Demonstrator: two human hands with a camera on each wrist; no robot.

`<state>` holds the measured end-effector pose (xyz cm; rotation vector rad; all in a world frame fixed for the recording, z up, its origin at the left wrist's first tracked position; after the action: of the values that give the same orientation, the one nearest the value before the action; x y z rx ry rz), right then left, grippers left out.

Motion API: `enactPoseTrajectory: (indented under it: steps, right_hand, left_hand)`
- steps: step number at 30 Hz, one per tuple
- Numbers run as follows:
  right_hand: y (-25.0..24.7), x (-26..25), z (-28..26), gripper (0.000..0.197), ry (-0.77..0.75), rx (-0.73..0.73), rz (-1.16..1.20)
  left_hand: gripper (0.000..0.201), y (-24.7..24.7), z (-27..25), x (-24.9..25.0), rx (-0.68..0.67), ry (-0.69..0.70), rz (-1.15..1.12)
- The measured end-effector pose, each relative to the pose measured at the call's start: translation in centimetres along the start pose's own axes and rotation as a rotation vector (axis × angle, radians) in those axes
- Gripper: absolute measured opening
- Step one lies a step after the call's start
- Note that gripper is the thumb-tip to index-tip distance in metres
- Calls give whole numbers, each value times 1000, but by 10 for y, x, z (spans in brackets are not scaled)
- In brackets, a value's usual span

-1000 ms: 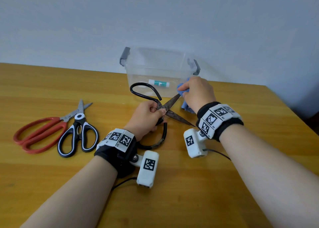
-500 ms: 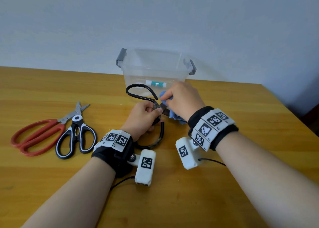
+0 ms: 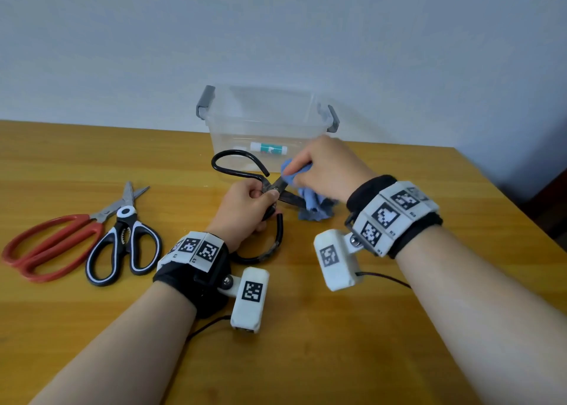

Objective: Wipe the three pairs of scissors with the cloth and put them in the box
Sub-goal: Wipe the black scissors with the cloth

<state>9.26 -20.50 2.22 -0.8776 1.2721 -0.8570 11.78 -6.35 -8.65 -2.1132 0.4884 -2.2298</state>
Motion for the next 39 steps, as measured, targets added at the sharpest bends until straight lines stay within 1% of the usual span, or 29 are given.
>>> enactPoseTrajectory:
  steps: [1,2,4,9,11,14,16,18,20,23,24,26,27,28,29,33,39]
  right_hand:
    - [11,-6,-3,25,-28,-63,-27]
    - [21,-8,-3,24,-40,-76,-56]
    - [29,-4,-1,24,-6,-15,-47]
    - [29,20,11,25,93,129,107]
    - [25,35,15,27,150,209,72]
    - [19,56,21,32,253,185,-27]
    - [8,61,21,35,281,217,-24]
    - [-4,62,21,36,285,266,-32]
    - [-11,60,21,33,274,270,-26]
    - [-20,40,17,25,165,275,95]
    - [-20,29,15,23,103,241,153]
    - [-7,7,11,20,-5,88,183]
    - [4,1,10,20,-28,8,159]
    - [15,-1,11,20,-28,-35,132]
    - [24,0,13,21,-12,-40,113]
    - [37,8,21,23,33,45,90]
    - [12,38,29,25,131,209,26]
  left_hand:
    - [41,1,0,1,-9,4,3]
    - [41,1,-1,2,-22,6,2]
    - [42,2,-3,4,-41,10,-15]
    - [42,-3,-2,2,-25,1,-44]
    - [41,-3,-3,3,-42,13,-53]
    - [38,0,-5,7,-94,55,-39]
    - [38,-2,-4,6,-63,35,-32]
    - [38,-3,-3,3,-28,-3,-64]
    - [37,-1,-5,4,-15,-18,-67]
    - [37,-1,-7,6,10,-21,-63]
    - [38,-1,-7,7,10,-17,-71]
    - [38,0,-7,8,-3,-4,-83]
    - [36,0,-7,9,-15,0,-84]
    - [33,1,-7,10,-28,-1,-81]
    - [32,1,-8,10,-35,-4,-76]
    - [43,-1,-6,5,-1,-23,-108]
    - [42,0,-4,4,-2,-28,-85]
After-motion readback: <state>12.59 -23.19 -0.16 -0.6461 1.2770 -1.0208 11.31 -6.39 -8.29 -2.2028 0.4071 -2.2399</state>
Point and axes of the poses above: each hand's wrist, its own z-axis towards the middle knuckle, its own y-axis out of the palm, x = y × z, the point moved 6 cm from there along z, towards the middle knuckle, and after that the axes turned 1 degree about y, right-handed, at the moved point
